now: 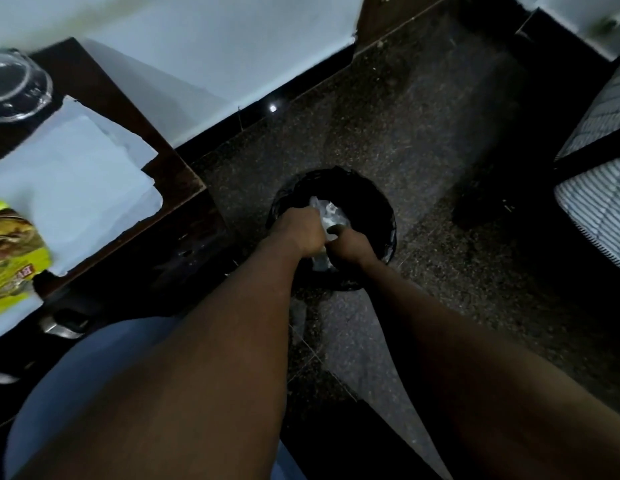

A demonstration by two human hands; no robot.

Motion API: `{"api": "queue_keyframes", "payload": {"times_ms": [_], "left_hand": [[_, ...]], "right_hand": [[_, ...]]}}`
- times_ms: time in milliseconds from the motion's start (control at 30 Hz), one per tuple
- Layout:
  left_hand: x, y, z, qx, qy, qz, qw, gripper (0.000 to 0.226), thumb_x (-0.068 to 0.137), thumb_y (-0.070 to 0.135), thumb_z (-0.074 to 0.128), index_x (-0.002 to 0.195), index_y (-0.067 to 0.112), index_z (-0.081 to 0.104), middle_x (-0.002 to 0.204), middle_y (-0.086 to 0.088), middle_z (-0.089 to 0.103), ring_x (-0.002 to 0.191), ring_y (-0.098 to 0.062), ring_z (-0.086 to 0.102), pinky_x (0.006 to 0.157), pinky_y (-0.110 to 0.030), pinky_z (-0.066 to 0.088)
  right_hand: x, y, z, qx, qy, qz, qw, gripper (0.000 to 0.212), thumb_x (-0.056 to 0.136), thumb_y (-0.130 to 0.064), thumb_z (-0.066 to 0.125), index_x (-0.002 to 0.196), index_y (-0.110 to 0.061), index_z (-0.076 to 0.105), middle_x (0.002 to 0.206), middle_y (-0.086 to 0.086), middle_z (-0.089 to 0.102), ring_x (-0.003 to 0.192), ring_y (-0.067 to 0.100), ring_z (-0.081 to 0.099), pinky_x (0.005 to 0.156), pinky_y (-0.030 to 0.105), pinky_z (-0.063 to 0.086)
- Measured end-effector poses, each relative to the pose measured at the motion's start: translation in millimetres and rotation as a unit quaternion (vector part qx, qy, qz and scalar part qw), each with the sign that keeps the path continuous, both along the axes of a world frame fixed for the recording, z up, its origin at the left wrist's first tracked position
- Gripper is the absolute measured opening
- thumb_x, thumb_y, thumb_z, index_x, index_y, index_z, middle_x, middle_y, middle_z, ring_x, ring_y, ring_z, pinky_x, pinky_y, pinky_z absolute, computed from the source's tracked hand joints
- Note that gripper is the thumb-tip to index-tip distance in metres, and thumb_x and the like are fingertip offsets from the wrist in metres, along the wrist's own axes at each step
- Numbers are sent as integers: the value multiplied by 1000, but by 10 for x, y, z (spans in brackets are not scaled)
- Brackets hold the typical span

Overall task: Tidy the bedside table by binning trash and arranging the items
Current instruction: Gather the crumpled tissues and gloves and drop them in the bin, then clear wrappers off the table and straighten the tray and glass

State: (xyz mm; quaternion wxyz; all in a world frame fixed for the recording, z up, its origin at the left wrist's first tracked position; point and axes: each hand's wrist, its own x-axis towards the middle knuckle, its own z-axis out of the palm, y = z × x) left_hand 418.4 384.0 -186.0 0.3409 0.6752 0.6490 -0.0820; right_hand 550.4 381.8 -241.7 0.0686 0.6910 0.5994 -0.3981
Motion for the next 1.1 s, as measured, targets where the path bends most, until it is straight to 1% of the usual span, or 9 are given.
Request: {"api": "queue_keyframes", "payload": {"times_ms": [167, 300, 400, 467, 633, 733, 833, 1000, 1100], "left_hand": [[-94, -123, 306, 43, -6, 18, 999, 30, 99, 18, 55, 127, 8, 63, 124, -14, 68, 110, -32, 64, 89, -37, 51], [-78, -295, 566, 82, -55, 52, 994, 30, 97, 20, 58, 125, 12, 65, 126, -13, 68, 110, -32, 63, 82, -35, 47], [-89, -488, 816, 116, -82, 81, 987, 47, 95, 12, 57, 142, 17, 59, 140, -11, 62, 124, -30, 59, 97, -35, 48], [-110, -622, 984, 144, -84, 99, 981, 49, 95, 11, 57, 143, 20, 59, 142, -10, 61, 127, -30, 58, 103, -36, 49], [-141, -1012, 1434, 203, -81, 115, 969, 33, 95, 13, 58, 122, 27, 71, 118, -8, 72, 103, -30, 67, 84, -38, 56], [-202, -1247, 1723, 235, -88, 111, 962, 30, 91, 10, 57, 111, 26, 74, 108, -8, 73, 98, -31, 67, 83, -43, 57], [-357, -1436, 1950, 267, -109, 123, 950, 23, 89, 11, 59, 100, 23, 74, 101, -7, 74, 95, -31, 68, 81, -43, 56], [-763, -1728, 2242, 306, -79, 143, 938, 45, 92, 12, 56, 132, 29, 67, 130, -7, 69, 117, -30, 65, 98, -42, 53], [-1012, -1909, 2371, 324, -69, 162, 930, 34, 92, 22, 57, 122, 32, 70, 119, -3, 73, 109, -27, 66, 90, -38, 54]], "right_hand": [[-56, -63, 344, 77, 25, -22, 996, 48, 98, -18, 54, 145, -13, 57, 144, 19, 61, 132, 36, 57, 103, 35, 45], [-51, -199, 661, 122, 41, -7, 992, 41, 99, -15, 55, 139, -8, 60, 136, 20, 64, 117, 35, 63, 81, 32, 44], [-72, -333, 992, 163, 50, -4, 985, 34, 98, -12, 55, 130, -10, 65, 125, 18, 68, 93, 29, 64, 65, 31, 43], [-103, -416, 1204, 188, 58, 6, 980, 31, 98, -13, 54, 126, -10, 68, 124, 15, 69, 97, 28, 65, 72, 33, 48], [-188, -677, 1677, 243, 75, 29, 967, 29, 97, -12, 51, 115, -11, 74, 107, 11, 74, 80, 23, 60, 58, 30, 39], [-235, -838, 1965, 266, 84, 35, 960, 22, 96, -17, 55, 105, -8, 73, 105, 12, 74, 91, 29, 67, 73, 38, 52], [-338, -970, 2254, 294, 98, 56, 949, 19, 93, -20, 59, 92, -6, 72, 98, 16, 75, 95, 36, 69, 80, 39, 53], [-684, -1159, 2691, 336, 109, 123, 927, 22, 86, -14, 59, 96, -10, 77, 107, 16, 77, 104, 36, 71, 86, 36, 53], [-940, -1256, 2830, 350, 127, 155, 915, 20, 86, -10, 60, 95, -12, 79, 108, 11, 78, 106, 33, 71, 90, 34, 53]]}}
